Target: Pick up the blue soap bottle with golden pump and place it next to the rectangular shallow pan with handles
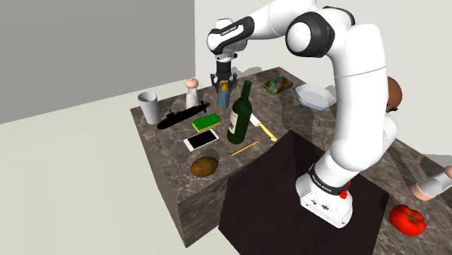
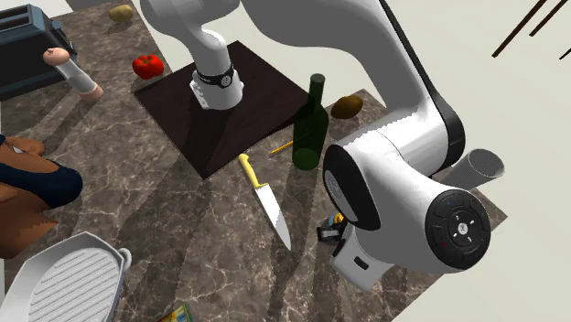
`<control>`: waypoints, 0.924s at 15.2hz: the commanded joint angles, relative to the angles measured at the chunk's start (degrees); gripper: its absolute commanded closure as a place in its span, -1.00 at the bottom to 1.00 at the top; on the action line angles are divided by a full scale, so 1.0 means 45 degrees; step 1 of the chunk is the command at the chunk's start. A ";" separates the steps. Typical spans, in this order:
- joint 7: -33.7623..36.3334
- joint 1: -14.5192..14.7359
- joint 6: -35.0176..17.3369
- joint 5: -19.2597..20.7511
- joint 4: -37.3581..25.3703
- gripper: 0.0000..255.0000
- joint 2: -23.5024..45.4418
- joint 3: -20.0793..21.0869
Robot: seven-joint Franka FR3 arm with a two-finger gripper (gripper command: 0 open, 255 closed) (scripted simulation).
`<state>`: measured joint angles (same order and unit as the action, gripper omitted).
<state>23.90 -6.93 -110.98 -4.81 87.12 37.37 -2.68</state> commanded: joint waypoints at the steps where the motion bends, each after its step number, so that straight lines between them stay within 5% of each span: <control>1: 0.0008 0.0001 0.0121 0.0006 -0.0033 1.00 -0.0083 -0.0004; 14: 0.0115 0.0005 0.1814 0.0079 -0.0761 1.00 -0.1052 -0.0039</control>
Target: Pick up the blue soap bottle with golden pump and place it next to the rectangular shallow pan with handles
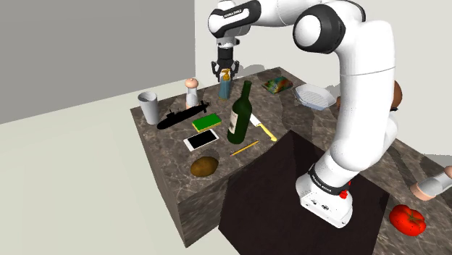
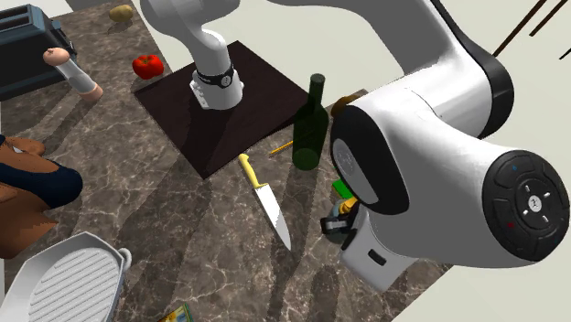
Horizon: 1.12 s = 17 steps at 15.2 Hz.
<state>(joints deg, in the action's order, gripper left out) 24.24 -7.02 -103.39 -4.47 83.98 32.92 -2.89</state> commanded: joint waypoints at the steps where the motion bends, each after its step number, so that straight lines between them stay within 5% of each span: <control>1: 0.0049 0.0025 0.0265 0.0007 -0.0143 1.00 -0.0123 0.0007; 17: 0.0182 -0.0002 0.2677 0.0058 -0.1971 1.00 -0.0711 -0.0013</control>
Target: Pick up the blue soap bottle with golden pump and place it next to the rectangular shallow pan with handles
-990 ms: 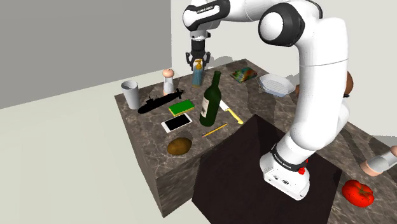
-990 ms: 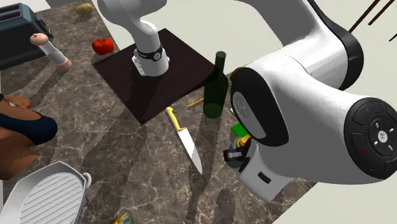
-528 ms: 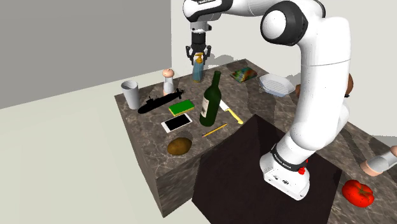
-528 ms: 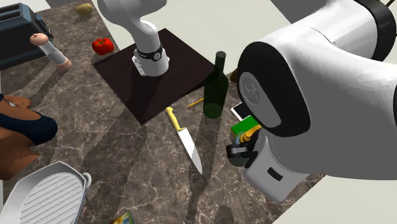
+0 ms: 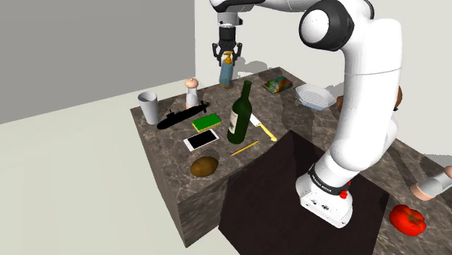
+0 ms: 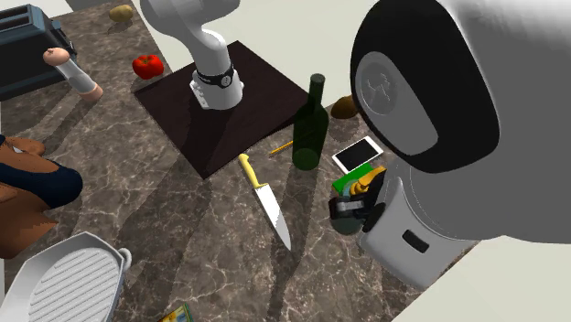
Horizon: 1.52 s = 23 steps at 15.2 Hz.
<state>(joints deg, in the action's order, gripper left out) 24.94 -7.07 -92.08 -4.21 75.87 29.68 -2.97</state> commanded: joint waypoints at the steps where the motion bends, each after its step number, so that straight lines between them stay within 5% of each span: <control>1: 0.0033 0.0004 0.0328 0.0002 -0.0323 1.00 -0.0001 0.0004; 17: 0.0174 -0.0080 0.3158 -0.0015 -0.3524 1.00 0.0365 0.0012; 23: -0.1139 -0.0819 0.1813 0.0260 0.0491 1.00 -0.2250 -0.0428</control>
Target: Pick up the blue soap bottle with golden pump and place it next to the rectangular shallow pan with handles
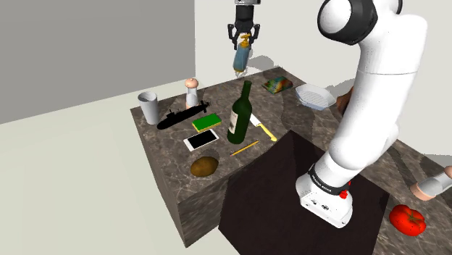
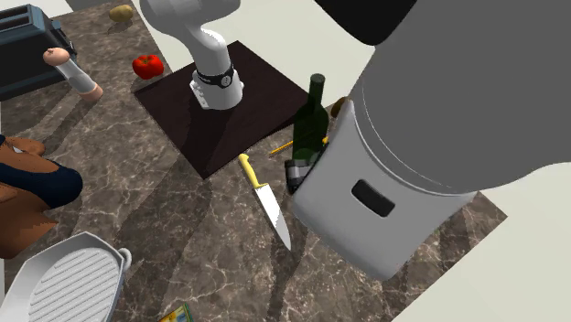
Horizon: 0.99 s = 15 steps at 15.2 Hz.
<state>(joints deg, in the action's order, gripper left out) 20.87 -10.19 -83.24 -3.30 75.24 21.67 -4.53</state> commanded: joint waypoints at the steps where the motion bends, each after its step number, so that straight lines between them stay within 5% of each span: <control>1: -0.0457 -0.0252 -0.0300 0.0110 0.1129 1.00 -0.0814 -0.0165; 15: -0.3790 -0.2093 -0.1484 0.1124 0.5555 1.00 -0.4094 -0.1691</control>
<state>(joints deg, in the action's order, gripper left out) 5.03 -18.98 -89.75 1.44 99.68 3.68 -11.58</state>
